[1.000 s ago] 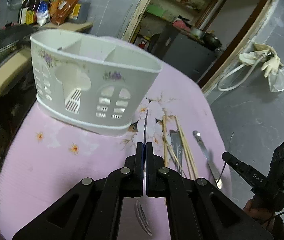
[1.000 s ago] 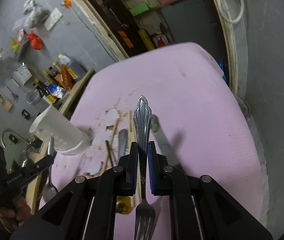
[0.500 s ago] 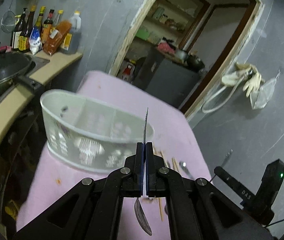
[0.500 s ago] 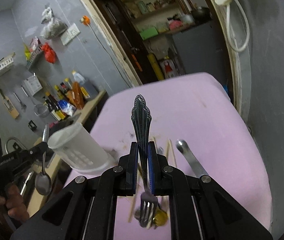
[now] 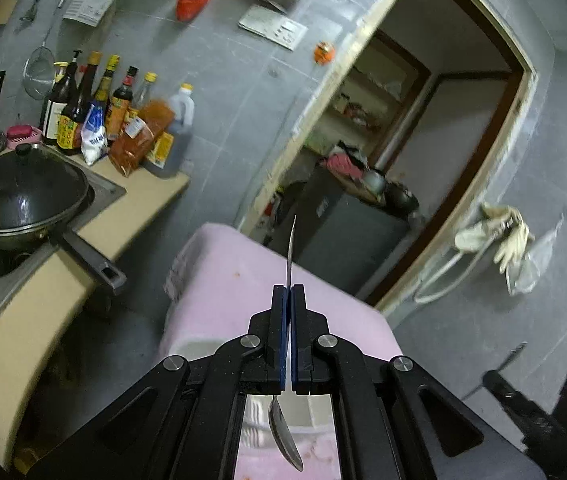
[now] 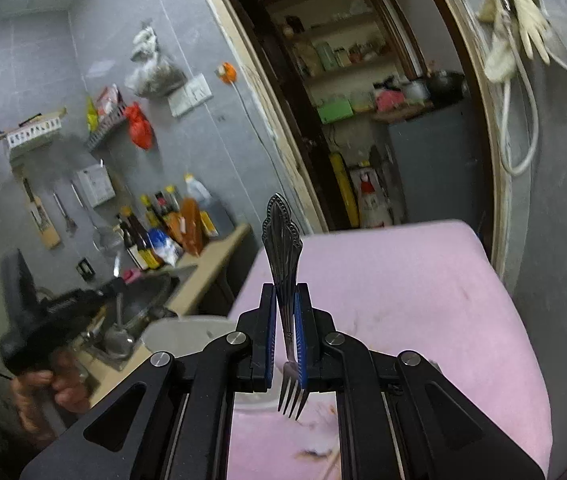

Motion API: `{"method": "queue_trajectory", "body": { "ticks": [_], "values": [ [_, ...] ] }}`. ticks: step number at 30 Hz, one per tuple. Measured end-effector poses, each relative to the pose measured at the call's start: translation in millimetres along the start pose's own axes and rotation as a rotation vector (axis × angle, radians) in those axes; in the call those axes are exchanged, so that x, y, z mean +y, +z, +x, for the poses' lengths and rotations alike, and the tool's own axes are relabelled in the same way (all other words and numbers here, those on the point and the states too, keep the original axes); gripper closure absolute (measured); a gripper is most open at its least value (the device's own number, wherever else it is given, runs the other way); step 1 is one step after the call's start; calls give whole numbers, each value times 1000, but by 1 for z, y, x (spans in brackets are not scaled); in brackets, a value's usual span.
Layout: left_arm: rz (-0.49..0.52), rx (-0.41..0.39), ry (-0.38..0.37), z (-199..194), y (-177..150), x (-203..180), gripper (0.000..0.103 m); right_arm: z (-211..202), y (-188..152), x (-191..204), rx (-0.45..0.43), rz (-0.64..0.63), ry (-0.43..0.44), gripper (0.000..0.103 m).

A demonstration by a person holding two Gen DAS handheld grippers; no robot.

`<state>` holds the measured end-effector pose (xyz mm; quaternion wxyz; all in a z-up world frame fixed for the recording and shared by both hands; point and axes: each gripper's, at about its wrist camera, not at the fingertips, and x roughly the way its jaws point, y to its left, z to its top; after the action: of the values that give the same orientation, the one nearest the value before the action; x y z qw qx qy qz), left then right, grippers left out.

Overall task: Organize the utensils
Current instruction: 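Lift the spoon with the left tool while the right tool lifts the fork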

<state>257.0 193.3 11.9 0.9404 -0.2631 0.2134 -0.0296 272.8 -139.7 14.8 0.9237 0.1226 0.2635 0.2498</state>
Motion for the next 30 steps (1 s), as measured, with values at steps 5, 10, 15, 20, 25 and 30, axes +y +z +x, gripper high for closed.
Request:
{"method": "queue_trajectory", "body": {
  "ticks": [5, 10, 15, 20, 25, 30],
  "values": [
    [-11, -43, 1, 11, 17, 22, 103, 5, 22, 29, -46, -33, 32, 97],
    [33, -71, 28, 29, 17, 31, 103, 25, 30, 55, -65, -67, 65, 97],
    [114, -80, 68, 42, -2, 29, 103, 59, 19, 71, -27, -114, 58, 97],
    [161, -75, 81, 51, -21, 29, 103, 89, -4, 79, 45, -164, 27, 97],
    [188, -73, 94, 55, -39, 28, 103, 104, -24, 79, 100, -182, -1, 96],
    [216, -52, 104, 52, -51, 28, 103, 109, -35, 74, 147, -171, -18, 95]
  ]
}}
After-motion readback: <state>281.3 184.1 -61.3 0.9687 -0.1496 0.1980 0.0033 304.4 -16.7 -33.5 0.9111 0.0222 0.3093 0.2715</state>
